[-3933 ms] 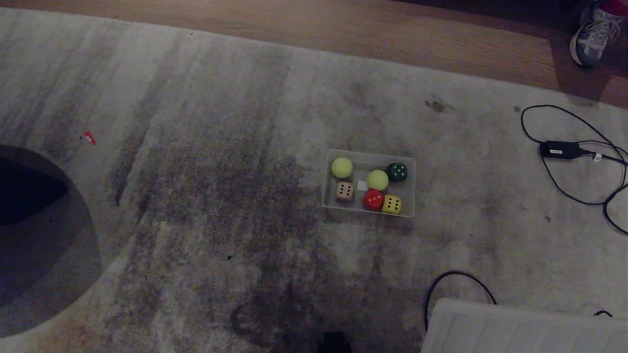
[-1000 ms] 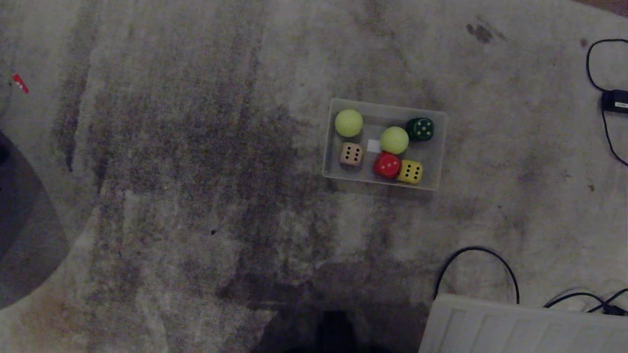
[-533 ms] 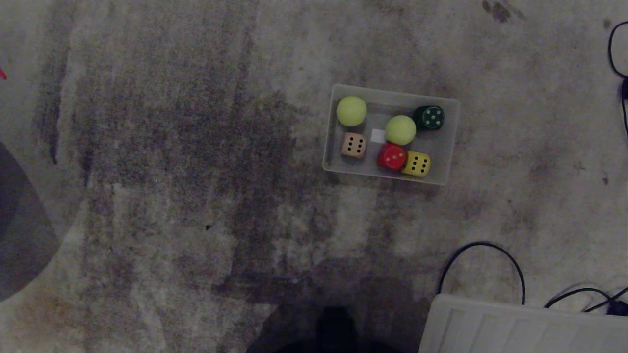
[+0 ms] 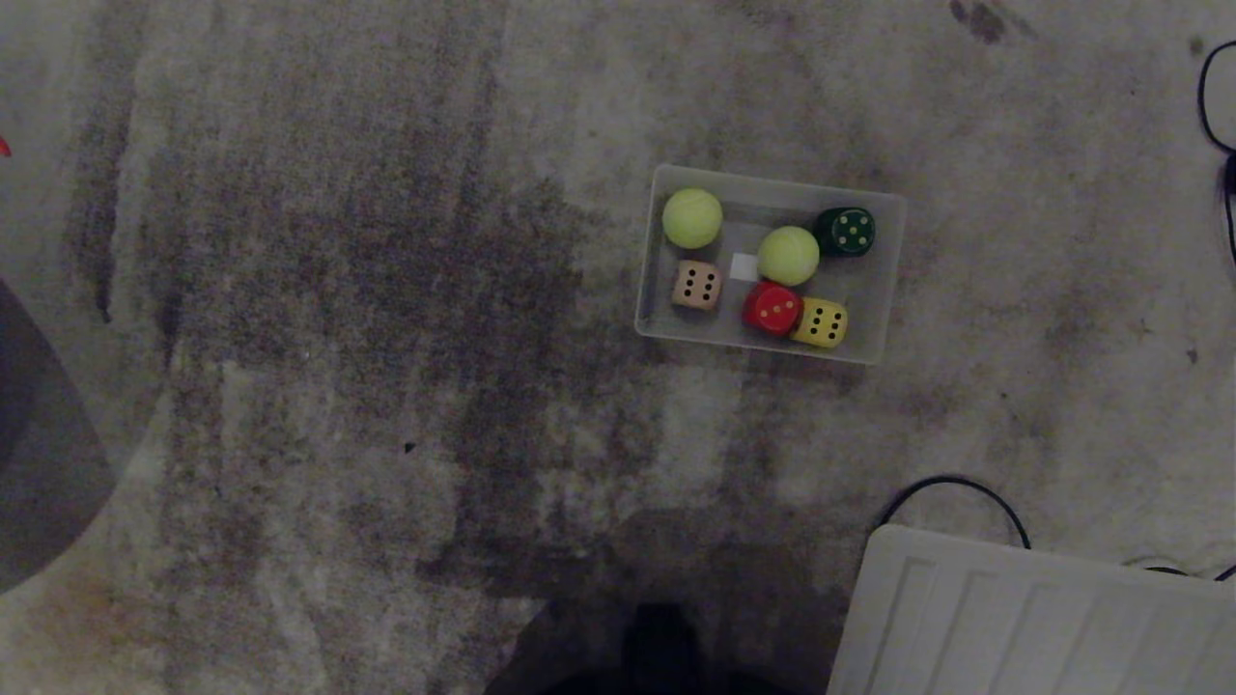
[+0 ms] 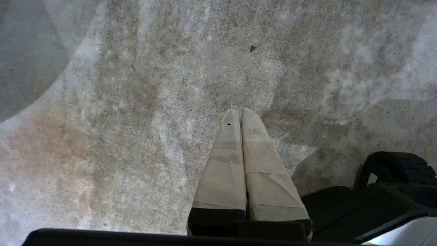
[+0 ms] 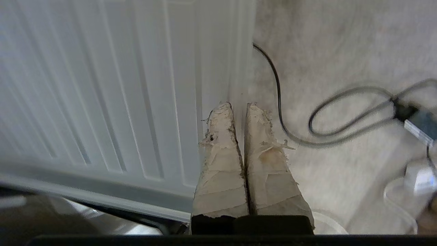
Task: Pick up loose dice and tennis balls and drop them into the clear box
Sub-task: Close the lid
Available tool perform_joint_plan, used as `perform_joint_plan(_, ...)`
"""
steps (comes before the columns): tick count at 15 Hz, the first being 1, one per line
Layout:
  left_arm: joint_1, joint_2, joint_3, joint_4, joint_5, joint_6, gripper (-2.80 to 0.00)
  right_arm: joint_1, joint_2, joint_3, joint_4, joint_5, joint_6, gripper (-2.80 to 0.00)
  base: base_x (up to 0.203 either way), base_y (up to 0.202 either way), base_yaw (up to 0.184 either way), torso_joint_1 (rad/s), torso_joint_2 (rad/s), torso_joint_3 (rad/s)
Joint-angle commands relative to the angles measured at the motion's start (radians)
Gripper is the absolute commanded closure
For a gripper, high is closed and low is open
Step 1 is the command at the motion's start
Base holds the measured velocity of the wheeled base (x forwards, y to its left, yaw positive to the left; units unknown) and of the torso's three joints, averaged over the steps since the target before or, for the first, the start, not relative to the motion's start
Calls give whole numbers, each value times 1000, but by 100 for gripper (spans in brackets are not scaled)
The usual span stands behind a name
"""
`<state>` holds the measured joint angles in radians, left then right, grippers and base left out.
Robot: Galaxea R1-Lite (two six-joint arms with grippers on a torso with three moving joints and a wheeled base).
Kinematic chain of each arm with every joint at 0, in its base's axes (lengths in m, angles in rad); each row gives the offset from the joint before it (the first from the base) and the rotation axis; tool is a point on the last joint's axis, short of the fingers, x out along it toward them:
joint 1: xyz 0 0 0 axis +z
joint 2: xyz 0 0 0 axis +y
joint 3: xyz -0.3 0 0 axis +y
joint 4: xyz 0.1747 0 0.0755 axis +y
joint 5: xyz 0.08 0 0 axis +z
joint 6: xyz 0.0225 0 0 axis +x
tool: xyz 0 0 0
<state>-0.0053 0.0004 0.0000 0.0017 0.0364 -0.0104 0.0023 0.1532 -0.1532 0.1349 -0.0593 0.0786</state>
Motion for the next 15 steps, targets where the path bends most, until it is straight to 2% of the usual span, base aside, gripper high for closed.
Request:
perform_joint_plan(1, 0, 1, 2, 0, 0, 0, 0, -10, 273, -57, -69, -40, 53, 0, 0, 0, 0, 0, 0, 0)
perform_joint_plan(3, -1, 1, 2, 0, 0, 0, 0, -23, 485, -94, -192, -80, 103, 0, 0, 0, 0, 0, 0, 0)
perform_joint_plan(7, 0, 1, 2, 0, 0, 0, 0, -13, 908, -136, -585, -118, 236, 0, 0, 0, 0, 0, 0, 0)
perform_joint_plan(9, -1, 1, 2, 0, 0, 0, 0, 13, 1083, -189, -737, -124, 307, 0, 0, 0, 0, 0, 0, 0)
perform_joint_plan(10, -1, 1, 2, 0, 0, 0, 0, 39, 1160, -258, -791, -121, 362, 0, 0, 0, 0, 0, 0, 0)
perform_joint_plan(13, 0, 1, 2, 0, 0, 0, 0, 87, 1279, -468, -859, -36, 458, 0, 0, 0, 0, 0, 0, 0)
perform_joint_plan(15, 0, 1, 2, 0, 0, 0, 0, 102, 1291, -499, -871, 72, 474, 0, 0, 0, 0, 0, 0, 0)
